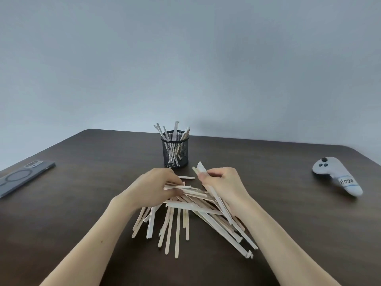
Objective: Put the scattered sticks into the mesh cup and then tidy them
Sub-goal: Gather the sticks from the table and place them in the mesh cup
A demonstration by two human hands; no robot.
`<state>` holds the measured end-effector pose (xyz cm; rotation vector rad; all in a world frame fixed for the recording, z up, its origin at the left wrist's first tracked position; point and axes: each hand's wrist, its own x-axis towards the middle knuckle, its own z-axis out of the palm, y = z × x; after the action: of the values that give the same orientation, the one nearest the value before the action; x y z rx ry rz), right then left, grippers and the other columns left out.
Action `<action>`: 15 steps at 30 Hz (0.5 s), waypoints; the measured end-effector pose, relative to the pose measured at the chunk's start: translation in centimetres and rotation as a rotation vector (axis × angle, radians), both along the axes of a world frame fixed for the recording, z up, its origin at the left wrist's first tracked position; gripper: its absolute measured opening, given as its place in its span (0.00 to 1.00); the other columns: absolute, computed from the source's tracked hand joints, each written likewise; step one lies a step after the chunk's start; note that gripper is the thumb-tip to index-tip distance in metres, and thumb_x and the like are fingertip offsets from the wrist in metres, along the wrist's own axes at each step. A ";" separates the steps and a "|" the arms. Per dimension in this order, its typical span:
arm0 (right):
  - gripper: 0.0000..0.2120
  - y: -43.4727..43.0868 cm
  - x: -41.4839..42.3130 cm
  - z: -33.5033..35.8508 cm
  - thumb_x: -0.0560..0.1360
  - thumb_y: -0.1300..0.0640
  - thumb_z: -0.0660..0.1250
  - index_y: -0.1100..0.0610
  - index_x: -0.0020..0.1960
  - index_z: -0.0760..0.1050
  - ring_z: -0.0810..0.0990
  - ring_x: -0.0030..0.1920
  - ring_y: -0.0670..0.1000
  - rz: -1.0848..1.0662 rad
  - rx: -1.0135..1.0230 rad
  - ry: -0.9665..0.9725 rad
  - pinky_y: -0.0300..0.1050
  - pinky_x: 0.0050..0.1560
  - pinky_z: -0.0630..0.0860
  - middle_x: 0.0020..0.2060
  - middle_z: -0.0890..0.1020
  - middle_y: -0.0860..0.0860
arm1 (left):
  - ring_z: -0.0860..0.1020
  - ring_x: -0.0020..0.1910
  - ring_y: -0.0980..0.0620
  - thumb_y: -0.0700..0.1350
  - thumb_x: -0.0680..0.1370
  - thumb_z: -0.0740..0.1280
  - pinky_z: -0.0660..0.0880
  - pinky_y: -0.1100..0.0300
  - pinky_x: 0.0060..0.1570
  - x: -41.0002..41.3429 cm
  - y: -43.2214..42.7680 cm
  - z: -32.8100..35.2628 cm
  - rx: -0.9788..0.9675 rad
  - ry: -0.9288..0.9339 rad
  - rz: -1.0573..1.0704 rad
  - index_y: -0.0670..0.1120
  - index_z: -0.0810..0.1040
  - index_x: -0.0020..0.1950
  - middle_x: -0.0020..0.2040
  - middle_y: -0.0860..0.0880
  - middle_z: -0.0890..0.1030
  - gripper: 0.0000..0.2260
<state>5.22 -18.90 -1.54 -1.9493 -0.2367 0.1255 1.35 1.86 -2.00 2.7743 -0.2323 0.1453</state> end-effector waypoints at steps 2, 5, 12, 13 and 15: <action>0.09 -0.4 0.1 0.7 0.76 0.52 0.71 0.56 0.43 0.86 0.84 0.44 0.52 -0.036 0.104 0.041 0.37 0.38 0.72 0.45 0.87 0.57 | 0.82 0.52 0.58 0.52 0.78 0.74 0.79 0.52 0.58 -0.2 0.5 0.1 -0.106 -0.038 0.020 0.54 0.88 0.56 0.50 0.59 0.84 0.09; 0.05 -0.5 0.0 1.5 0.76 0.53 0.74 0.51 0.41 0.84 0.82 0.42 0.46 -0.055 0.293 0.106 0.38 0.42 0.76 0.44 0.87 0.51 | 0.84 0.50 0.59 0.49 0.79 0.73 0.78 0.60 0.56 -0.6 0.9 0.5 -0.219 -0.067 0.056 0.51 0.88 0.54 0.48 0.57 0.87 0.06; 0.11 -0.4 0.3 1.8 0.77 0.56 0.74 0.62 0.55 0.83 0.81 0.32 0.50 -0.077 0.687 0.235 0.41 0.33 0.82 0.40 0.81 0.55 | 0.73 0.29 0.56 0.47 0.84 0.66 0.71 0.60 0.33 -0.7 0.7 0.7 -0.397 -0.177 0.086 0.51 0.77 0.43 0.36 0.47 0.80 0.09; 0.11 -0.2 0.3 1.9 0.77 0.56 0.73 0.62 0.57 0.82 0.79 0.28 0.48 -0.067 0.723 0.237 0.40 0.28 0.79 0.41 0.80 0.54 | 0.71 0.29 0.58 0.47 0.85 0.64 0.69 0.62 0.31 -0.7 0.5 0.9 -0.430 -0.211 0.103 0.49 0.76 0.45 0.35 0.47 0.78 0.09; 0.11 0.1 0.4 2.0 0.78 0.56 0.72 0.61 0.57 0.82 0.73 0.24 0.46 -0.041 0.768 0.203 0.37 0.22 0.70 0.43 0.79 0.52 | 0.72 0.31 0.53 0.48 0.86 0.61 0.71 0.56 0.30 -0.6 -0.1 1.0 -0.522 -0.275 0.140 0.44 0.74 0.48 0.36 0.46 0.74 0.10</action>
<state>5.62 -18.79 0.45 -1.1667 -0.0871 0.1739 0.79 1.81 -0.96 2.2425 -0.0536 0.5428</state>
